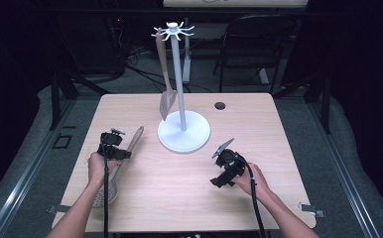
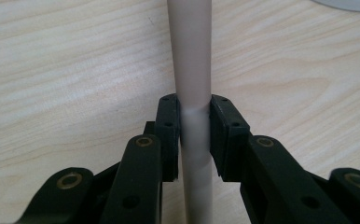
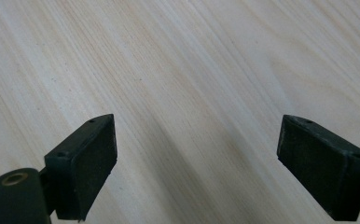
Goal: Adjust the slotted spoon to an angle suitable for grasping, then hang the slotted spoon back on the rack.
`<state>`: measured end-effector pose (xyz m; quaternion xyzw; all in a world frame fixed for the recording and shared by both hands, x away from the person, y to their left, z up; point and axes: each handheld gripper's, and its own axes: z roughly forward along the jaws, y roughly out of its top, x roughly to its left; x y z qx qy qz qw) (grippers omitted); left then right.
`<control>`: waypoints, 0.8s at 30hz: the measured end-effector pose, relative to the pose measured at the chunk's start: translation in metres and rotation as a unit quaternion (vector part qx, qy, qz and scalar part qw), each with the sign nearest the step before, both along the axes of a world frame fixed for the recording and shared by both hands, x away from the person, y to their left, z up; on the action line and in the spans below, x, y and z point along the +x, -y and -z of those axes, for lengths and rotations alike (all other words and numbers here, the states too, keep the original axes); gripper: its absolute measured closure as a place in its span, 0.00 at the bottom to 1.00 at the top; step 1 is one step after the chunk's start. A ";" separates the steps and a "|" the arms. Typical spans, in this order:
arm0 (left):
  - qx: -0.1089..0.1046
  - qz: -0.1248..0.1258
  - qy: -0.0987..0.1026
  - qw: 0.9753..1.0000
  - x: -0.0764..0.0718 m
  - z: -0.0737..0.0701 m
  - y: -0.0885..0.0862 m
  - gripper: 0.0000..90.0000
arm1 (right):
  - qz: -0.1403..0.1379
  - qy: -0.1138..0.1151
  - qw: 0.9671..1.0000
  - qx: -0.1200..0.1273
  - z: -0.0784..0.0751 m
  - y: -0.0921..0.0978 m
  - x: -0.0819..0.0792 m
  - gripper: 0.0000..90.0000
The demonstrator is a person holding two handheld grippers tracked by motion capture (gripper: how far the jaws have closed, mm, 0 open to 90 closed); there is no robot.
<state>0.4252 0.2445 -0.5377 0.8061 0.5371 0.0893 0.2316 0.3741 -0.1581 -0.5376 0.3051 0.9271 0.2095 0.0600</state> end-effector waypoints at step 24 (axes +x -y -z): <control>-0.014 -0.011 0.081 0.997 -0.020 -0.021 -0.010 0.83 | 0.008 0.004 1.000 0.000 0.002 0.000 0.001 0.13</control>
